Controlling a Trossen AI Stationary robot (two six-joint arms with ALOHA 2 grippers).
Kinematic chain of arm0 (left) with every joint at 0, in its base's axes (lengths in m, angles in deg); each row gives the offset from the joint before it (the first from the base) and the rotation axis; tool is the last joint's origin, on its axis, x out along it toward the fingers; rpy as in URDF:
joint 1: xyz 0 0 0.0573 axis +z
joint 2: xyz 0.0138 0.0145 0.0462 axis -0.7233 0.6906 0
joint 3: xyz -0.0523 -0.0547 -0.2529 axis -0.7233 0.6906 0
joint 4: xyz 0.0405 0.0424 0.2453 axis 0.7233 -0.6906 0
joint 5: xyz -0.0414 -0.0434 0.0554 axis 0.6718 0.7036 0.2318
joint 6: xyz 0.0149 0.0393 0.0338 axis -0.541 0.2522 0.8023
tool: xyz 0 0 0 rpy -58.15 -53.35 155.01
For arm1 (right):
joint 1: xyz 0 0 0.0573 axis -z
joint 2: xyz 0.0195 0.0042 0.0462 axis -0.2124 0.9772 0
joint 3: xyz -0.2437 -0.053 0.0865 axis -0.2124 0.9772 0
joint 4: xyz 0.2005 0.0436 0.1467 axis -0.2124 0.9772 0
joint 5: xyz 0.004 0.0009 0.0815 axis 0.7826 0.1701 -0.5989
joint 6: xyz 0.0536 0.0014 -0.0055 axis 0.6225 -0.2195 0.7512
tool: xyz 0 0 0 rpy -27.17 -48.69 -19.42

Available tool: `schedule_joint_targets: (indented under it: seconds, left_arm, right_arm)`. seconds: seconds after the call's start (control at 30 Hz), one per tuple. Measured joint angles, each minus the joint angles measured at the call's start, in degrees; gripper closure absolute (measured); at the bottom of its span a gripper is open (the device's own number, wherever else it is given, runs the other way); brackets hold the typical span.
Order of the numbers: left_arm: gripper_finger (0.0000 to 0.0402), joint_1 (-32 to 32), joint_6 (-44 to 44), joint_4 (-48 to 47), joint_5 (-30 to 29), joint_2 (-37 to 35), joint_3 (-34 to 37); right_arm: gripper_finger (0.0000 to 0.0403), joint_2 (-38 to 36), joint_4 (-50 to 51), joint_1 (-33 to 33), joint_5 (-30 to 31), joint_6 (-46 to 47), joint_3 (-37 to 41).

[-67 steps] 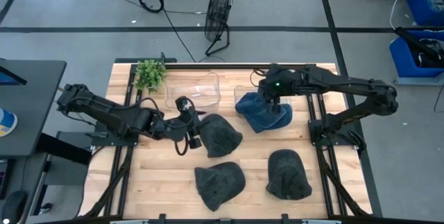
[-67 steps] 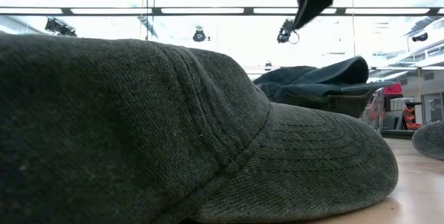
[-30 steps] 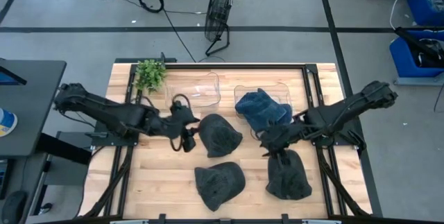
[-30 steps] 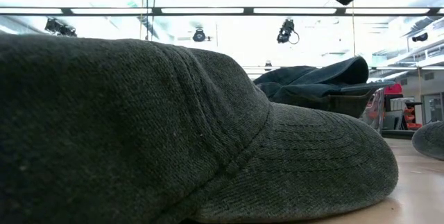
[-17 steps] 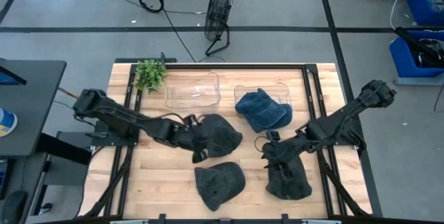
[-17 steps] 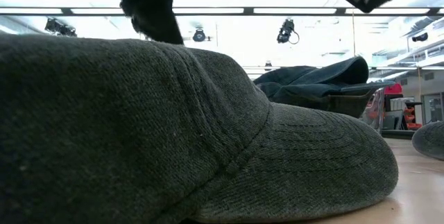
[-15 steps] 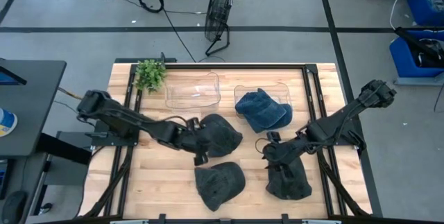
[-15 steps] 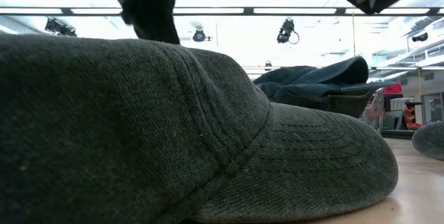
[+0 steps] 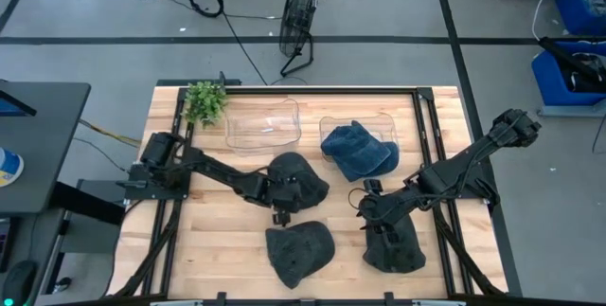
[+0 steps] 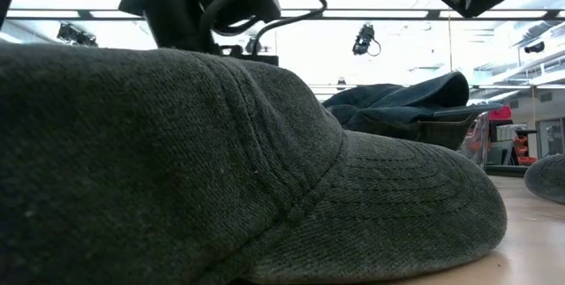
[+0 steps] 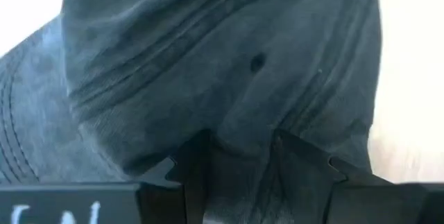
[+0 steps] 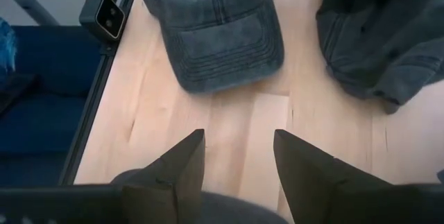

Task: Pick & Place hat
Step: Put the top black cap into the left transparent bin

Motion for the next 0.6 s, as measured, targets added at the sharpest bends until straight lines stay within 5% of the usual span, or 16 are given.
schedule_joint_targets:
  seconds: [0.2, 0.43, 0.6]
  left_arm:
    - [0.0252, 1.1, 2.9, 3.4, 0.2, 2.6, -0.1]
    - [0.0378, 2.9, 2.6, 3.8, 5.7, 2.7, -0.1]
    - [0.039, 3.1, 0.0, 5.0, 5.5, 1.1, 0.3]
  right_arm:
    - [0.0224, 0.0, 0.0, 0.0, -0.1, 0.2, 0.0]
    - [0.0224, 0.0, -0.3, 0.0, 0.0, 0.2, 0.0]
    - [0.0224, 0.0, -0.3, 0.0, -0.1, 0.2, 0.0]
